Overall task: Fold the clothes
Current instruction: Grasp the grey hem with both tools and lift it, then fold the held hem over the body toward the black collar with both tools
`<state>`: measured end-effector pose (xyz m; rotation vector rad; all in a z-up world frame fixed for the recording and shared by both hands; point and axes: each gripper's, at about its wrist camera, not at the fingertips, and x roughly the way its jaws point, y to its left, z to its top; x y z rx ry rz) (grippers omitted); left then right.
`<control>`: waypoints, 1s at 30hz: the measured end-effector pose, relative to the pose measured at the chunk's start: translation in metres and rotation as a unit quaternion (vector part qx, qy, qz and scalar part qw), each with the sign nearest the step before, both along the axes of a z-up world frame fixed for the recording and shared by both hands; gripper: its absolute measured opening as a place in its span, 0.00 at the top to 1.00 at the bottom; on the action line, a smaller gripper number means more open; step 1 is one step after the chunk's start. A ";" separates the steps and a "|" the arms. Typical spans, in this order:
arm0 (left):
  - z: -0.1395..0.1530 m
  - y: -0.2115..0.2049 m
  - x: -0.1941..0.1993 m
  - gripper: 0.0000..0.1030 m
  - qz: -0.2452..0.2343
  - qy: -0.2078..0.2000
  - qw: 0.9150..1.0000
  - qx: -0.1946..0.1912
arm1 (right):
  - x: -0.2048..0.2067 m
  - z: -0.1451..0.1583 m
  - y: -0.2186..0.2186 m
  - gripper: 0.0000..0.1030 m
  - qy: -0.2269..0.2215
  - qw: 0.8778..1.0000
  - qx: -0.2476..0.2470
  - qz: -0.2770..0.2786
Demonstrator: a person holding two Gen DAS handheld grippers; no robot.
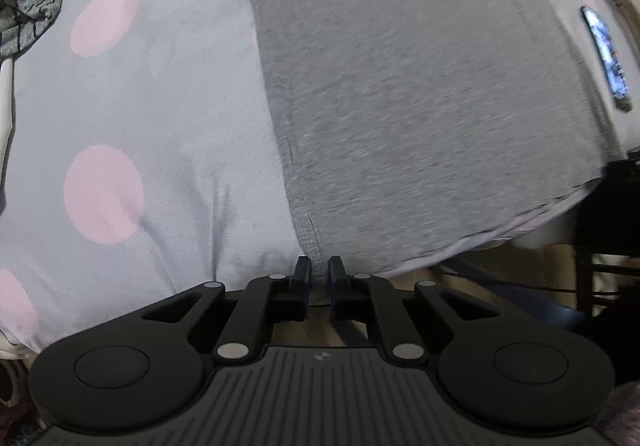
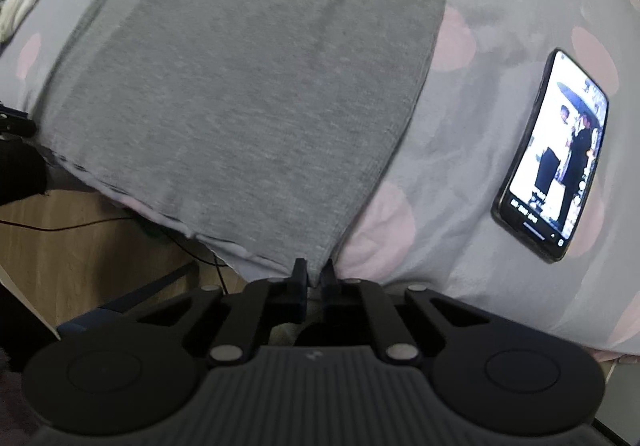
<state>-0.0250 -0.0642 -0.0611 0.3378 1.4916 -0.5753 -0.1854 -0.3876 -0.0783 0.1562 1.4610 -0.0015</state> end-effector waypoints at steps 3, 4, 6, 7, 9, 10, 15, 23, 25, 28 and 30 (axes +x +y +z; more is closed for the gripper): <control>0.024 0.004 0.007 0.93 0.015 0.004 0.999 -0.033 | -0.002 0.020 -0.011 0.94 -0.021 0.999 0.022 -0.010; 0.032 0.008 0.011 0.93 0.025 0.005 0.999 -0.048 | -0.003 0.028 -0.016 0.94 -0.029 0.999 0.032 -0.015; 0.051 0.018 0.020 0.93 0.048 0.005 0.995 -0.082 | -0.006 0.044 -0.027 0.94 -0.050 0.997 0.054 -0.030; 0.058 0.026 0.025 0.94 0.060 0.003 0.993 -0.101 | -0.008 0.052 -0.034 0.94 -0.062 0.995 0.066 -0.040; 0.074 0.036 0.039 0.94 0.085 -0.001 0.986 -0.143 | -0.010 0.066 -0.045 0.94 -0.084 0.991 0.086 -0.060; 0.081 0.038 0.046 0.94 0.095 -0.005 0.982 -0.162 | -0.010 0.074 -0.052 0.94 -0.095 0.989 0.093 -0.071; 0.112 0.039 0.082 0.94 0.128 -0.034 0.964 -0.231 | 0.008 0.109 -0.074 0.94 -0.156 0.977 0.097 -0.111; 0.147 0.017 0.156 0.94 0.169 -0.086 0.944 -0.270 | 0.064 0.167 -0.118 0.94 -0.257 0.947 0.097 -0.166; 0.150 0.013 0.179 0.94 0.189 -0.091 0.938 -0.274 | 0.082 0.173 -0.129 0.94 -0.266 0.942 0.094 -0.182; 0.146 0.000 0.214 0.94 0.204 -0.105 0.935 -0.270 | 0.114 0.178 -0.143 0.94 -0.273 0.937 0.088 -0.199; 0.139 -0.011 0.236 0.94 0.210 -0.112 0.934 -0.268 | 0.135 0.176 -0.151 0.94 -0.275 0.936 0.081 -0.206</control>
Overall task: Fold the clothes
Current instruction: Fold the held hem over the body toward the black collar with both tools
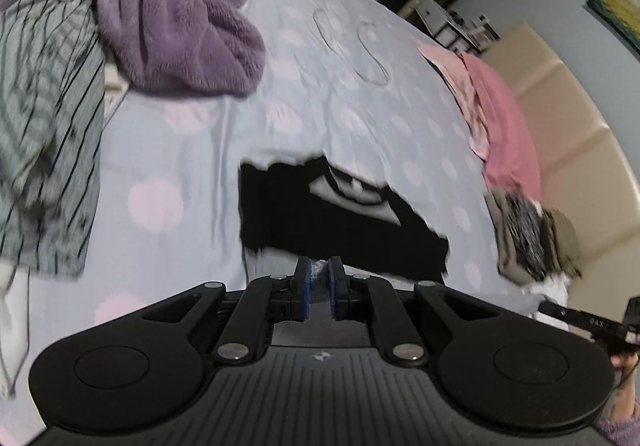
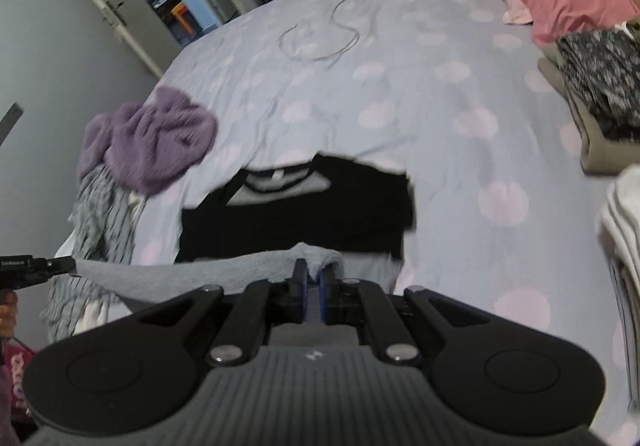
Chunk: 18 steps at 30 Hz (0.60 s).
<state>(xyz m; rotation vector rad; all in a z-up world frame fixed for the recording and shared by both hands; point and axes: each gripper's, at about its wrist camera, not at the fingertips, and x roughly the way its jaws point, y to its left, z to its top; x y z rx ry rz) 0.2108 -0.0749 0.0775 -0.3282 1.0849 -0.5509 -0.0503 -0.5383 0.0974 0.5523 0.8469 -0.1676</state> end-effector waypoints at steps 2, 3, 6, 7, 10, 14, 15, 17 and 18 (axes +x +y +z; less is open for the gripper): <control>-0.006 -0.012 0.023 0.94 0.007 -0.004 1.000 0.004 | 0.023 -0.005 -0.010 0.94 0.001 1.000 -0.005 -0.010; -0.009 -0.018 0.035 0.94 0.010 -0.008 1.000 0.009 | 0.034 -0.009 -0.015 0.94 0.002 1.000 -0.005 -0.015; -0.021 -0.037 0.068 0.94 0.017 -0.016 0.999 0.029 | 0.071 -0.024 -0.032 0.94 0.007 0.999 -0.004 -0.031; -0.026 -0.042 0.079 0.94 0.020 -0.018 0.999 0.036 | 0.083 -0.029 -0.036 0.94 0.008 0.999 -0.004 -0.035; -0.046 -0.058 0.108 0.94 0.026 -0.010 0.998 0.055 | 0.117 -0.050 -0.047 0.94 0.013 0.999 -0.003 -0.040; -0.081 -0.077 0.140 0.94 0.028 -0.001 0.996 0.081 | 0.157 -0.083 -0.059 0.94 0.038 0.998 -0.006 -0.049; -0.090 -0.081 0.147 0.94 0.029 0.000 0.996 0.083 | 0.166 -0.092 -0.062 0.94 0.044 0.998 -0.006 -0.051; -0.107 -0.087 0.158 0.94 0.033 0.005 0.996 0.087 | 0.181 -0.110 -0.068 0.94 0.056 0.997 -0.005 -0.057; -0.114 -0.089 0.163 0.94 0.035 0.007 0.995 0.090 | 0.186 -0.117 -0.071 0.94 0.059 0.996 -0.004 -0.059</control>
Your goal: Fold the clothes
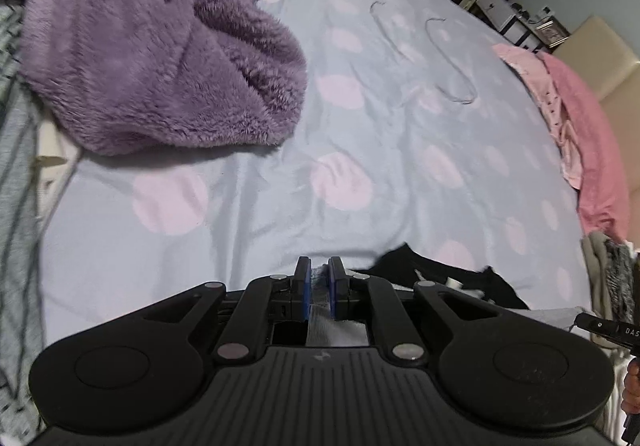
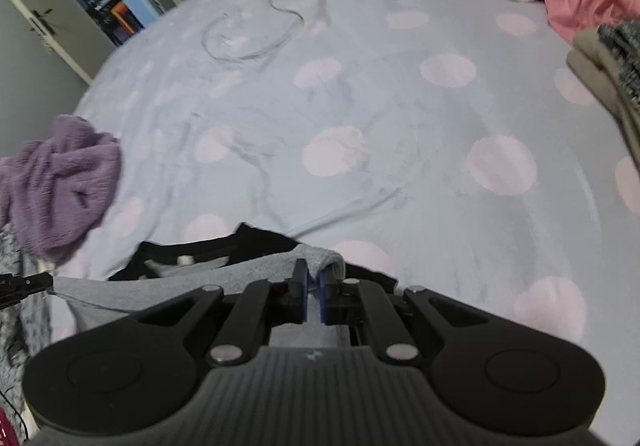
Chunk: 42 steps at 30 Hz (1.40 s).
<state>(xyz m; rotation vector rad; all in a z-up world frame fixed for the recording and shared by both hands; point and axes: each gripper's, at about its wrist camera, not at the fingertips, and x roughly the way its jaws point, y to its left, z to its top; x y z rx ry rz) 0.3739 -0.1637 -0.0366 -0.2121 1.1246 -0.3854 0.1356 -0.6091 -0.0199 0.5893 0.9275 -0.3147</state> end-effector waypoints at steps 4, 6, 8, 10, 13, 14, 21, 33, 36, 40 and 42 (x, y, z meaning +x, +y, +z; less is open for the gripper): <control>-0.022 -0.005 0.014 0.94 0.009 0.005 1.000 0.005 | 0.020 -0.028 -0.010 0.94 0.011 1.000 0.004 -0.009; -0.030 -0.006 0.018 0.94 0.016 0.008 1.000 0.007 | 0.027 -0.038 -0.014 0.94 0.015 1.000 0.008 -0.015; -0.038 -0.007 0.020 0.93 0.024 0.018 0.999 0.013 | 0.032 -0.045 -0.015 0.93 0.022 1.000 0.008 -0.021; -0.043 -0.009 0.019 0.92 0.020 0.027 0.999 0.017 | 0.036 -0.051 -0.014 0.90 0.031 0.999 0.005 -0.027; -0.037 -0.007 0.010 0.77 0.010 0.008 0.999 0.037 | 0.032 -0.047 -0.014 0.65 0.030 0.999 -0.005 -0.032; -0.031 -0.005 0.005 0.75 0.007 -0.007 0.999 0.045 | 0.029 -0.043 -0.014 0.65 0.026 0.999 -0.007 -0.028; 0.008 -0.008 -0.037 0.64 -0.056 -0.089 0.991 0.087 | 0.002 0.002 0.004 0.65 0.020 0.996 -0.067 0.051; -0.025 -0.093 -0.110 0.64 -0.244 -0.090 0.958 0.119 | 0.014 -0.028 0.088 0.82 0.071 0.966 -0.122 0.217; -0.042 -0.099 -0.107 0.64 -0.239 -0.080 0.959 0.127 | 0.022 -0.046 0.096 0.81 0.094 0.959 -0.130 0.234; -0.053 -0.102 -0.095 0.64 -0.228 -0.085 0.963 0.114 | 0.035 -0.064 0.092 0.81 0.114 0.956 -0.140 0.231; -0.054 -0.106 -0.088 0.64 -0.223 -0.093 0.965 0.105 | 0.042 -0.067 0.090 0.81 0.108 0.956 -0.146 0.230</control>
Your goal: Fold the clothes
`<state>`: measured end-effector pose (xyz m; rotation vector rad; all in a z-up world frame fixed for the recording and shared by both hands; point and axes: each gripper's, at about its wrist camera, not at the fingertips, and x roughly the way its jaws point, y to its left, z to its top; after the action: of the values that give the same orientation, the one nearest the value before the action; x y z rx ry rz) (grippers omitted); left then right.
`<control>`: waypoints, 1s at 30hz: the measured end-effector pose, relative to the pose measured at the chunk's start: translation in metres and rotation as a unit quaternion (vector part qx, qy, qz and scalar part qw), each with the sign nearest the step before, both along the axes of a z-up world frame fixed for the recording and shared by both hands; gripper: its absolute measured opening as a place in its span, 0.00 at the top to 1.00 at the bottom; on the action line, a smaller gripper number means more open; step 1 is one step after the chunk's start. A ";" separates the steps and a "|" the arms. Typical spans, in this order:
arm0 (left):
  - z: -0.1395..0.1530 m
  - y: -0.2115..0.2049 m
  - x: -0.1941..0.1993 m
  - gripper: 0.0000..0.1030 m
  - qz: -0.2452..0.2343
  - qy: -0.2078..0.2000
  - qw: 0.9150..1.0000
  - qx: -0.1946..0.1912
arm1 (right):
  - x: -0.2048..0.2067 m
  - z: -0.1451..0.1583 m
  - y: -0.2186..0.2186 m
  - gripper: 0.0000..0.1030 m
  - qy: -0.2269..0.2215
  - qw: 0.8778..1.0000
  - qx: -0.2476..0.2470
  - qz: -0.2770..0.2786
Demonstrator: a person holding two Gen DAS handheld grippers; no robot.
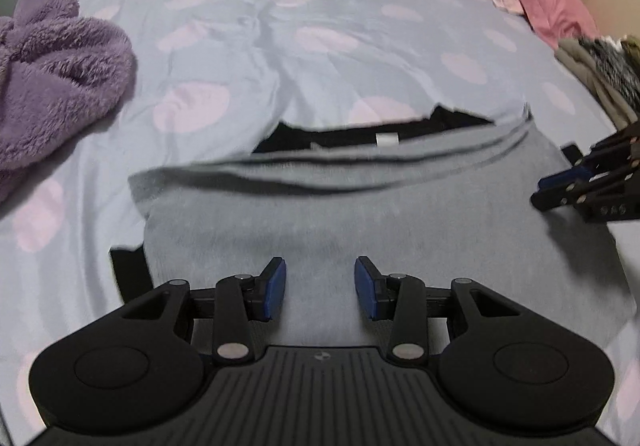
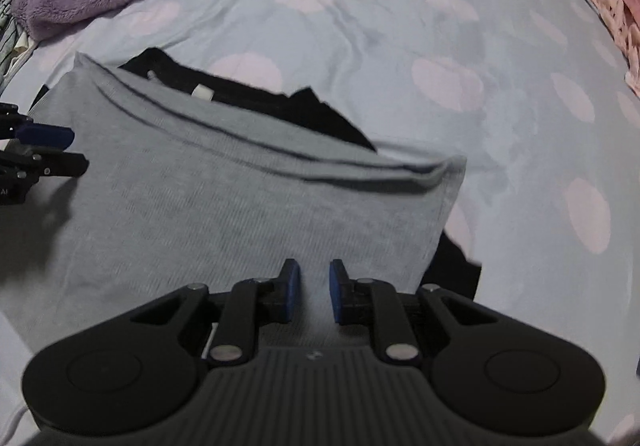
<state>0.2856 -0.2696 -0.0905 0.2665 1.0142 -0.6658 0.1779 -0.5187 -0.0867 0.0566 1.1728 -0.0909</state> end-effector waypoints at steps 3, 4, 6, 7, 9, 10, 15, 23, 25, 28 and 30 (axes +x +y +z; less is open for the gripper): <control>0.001 -0.009 0.012 0.64 0.007 -0.011 1.000 -0.014 | 0.014 0.000 -0.002 0.81 -0.011 1.000 -0.002 -0.005; 0.001 -0.012 0.016 0.64 0.011 -0.016 1.000 -0.017 | 0.019 0.000 -0.002 0.81 -0.015 1.000 -0.003 -0.007; 0.001 -0.018 0.026 0.64 0.024 -0.021 0.999 -0.021 | 0.028 0.001 -0.003 0.81 -0.026 1.000 -0.005 -0.013; 0.001 -0.021 0.032 0.64 0.031 -0.024 0.999 -0.023 | 0.033 0.001 -0.005 0.81 -0.035 0.999 -0.010 -0.019; 0.001 -0.025 0.042 0.64 0.045 -0.040 0.998 -0.019 | 0.042 0.002 -0.008 0.81 -0.048 0.998 -0.031 -0.040; 0.003 -0.026 0.048 0.64 0.059 -0.047 0.997 -0.019 | 0.046 0.003 -0.011 0.81 -0.054 0.996 -0.040 -0.054; 0.025 -0.013 0.065 0.64 0.119 -0.078 0.988 -0.052 | 0.052 0.023 -0.035 0.77 -0.090 0.987 -0.047 -0.122; 0.045 0.035 0.029 0.64 0.097 -0.081 0.991 -0.041 | 0.008 0.040 -0.040 0.76 -0.085 0.988 -0.021 -0.130; 0.047 0.052 0.013 0.64 0.090 -0.073 0.993 -0.037 | -0.013 0.042 -0.035 0.73 -0.084 0.988 -0.010 -0.129; 0.046 0.078 -0.013 0.61 0.090 -0.061 0.994 -0.032 | -0.050 0.042 -0.025 0.67 -0.081 0.988 0.015 -0.134; 0.043 0.094 -0.031 0.60 0.094 -0.047 0.994 -0.030 | -0.076 0.039 -0.017 0.62 -0.077 0.986 0.034 -0.142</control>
<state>0.2544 -0.1758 -0.0474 0.1464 0.9137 -0.5079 0.1018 -0.5361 -0.0473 0.2879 1.0069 -0.2928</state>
